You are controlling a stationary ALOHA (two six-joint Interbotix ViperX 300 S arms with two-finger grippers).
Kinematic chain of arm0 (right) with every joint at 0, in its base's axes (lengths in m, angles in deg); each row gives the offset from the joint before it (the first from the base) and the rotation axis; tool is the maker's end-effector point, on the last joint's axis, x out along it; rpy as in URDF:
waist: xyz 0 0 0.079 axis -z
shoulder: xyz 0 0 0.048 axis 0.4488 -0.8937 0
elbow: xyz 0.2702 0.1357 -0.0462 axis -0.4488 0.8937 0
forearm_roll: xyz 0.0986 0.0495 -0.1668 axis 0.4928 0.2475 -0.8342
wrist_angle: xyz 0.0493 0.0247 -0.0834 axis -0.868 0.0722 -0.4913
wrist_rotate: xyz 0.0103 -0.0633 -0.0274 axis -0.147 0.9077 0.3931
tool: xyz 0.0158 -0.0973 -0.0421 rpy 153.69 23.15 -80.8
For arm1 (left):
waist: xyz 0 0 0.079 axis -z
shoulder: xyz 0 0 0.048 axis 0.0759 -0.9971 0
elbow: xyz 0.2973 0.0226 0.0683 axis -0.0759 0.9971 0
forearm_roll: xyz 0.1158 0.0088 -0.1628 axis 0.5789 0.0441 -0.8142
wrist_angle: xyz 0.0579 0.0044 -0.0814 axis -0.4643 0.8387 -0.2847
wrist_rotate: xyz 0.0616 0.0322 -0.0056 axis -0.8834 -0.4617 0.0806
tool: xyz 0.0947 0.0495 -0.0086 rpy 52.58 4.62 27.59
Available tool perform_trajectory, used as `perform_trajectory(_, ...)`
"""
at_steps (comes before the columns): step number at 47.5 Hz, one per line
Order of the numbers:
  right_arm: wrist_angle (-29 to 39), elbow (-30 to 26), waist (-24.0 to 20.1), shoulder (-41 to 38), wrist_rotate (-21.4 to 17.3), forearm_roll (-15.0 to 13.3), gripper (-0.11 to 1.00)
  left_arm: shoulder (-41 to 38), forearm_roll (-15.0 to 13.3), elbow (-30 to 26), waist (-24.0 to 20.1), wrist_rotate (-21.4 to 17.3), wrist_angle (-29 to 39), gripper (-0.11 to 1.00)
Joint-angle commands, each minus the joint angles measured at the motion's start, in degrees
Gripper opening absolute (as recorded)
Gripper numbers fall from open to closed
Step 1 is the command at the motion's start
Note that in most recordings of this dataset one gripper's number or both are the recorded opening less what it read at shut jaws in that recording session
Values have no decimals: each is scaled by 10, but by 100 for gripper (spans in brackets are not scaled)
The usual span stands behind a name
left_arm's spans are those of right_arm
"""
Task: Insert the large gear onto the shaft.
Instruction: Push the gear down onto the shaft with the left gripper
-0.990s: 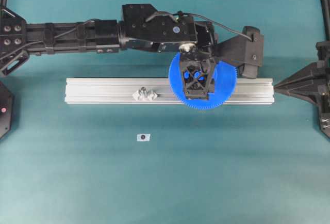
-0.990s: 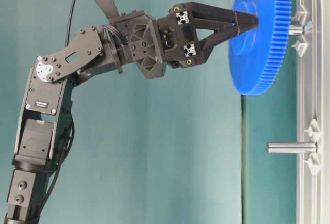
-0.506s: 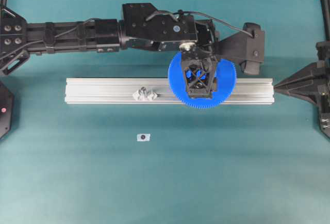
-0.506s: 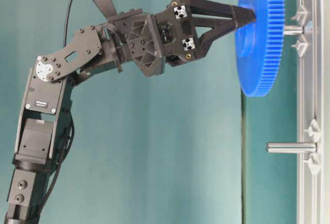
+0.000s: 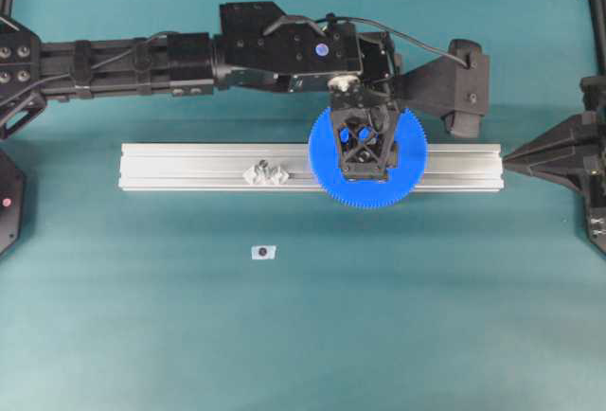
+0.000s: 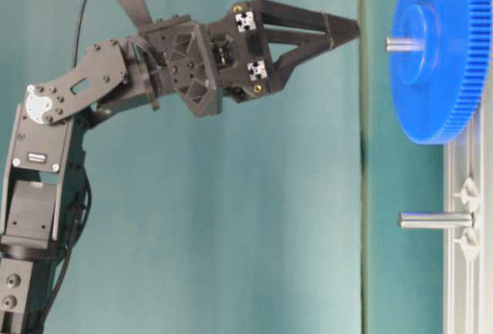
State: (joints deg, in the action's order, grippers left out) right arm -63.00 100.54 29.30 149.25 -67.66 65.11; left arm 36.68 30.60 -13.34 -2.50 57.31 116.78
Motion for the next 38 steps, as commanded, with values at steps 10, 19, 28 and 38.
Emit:
perform_trajectory(10,-5,-15,2,-4,-4,-1,12,31,3,-17,4,2,3,84)
perform_trajectory(19,-4,-13,1,-4,-4,-1,12,42,3,-17,9,7,5,84)
perform_trajectory(28,-5,-13,2,-4,-4,-1,12,51,1,-17,11,21,8,83)
perform_trajectory(38,-5,-15,2,-4,-5,-1,12,62,1,-16,18,21,9,83)
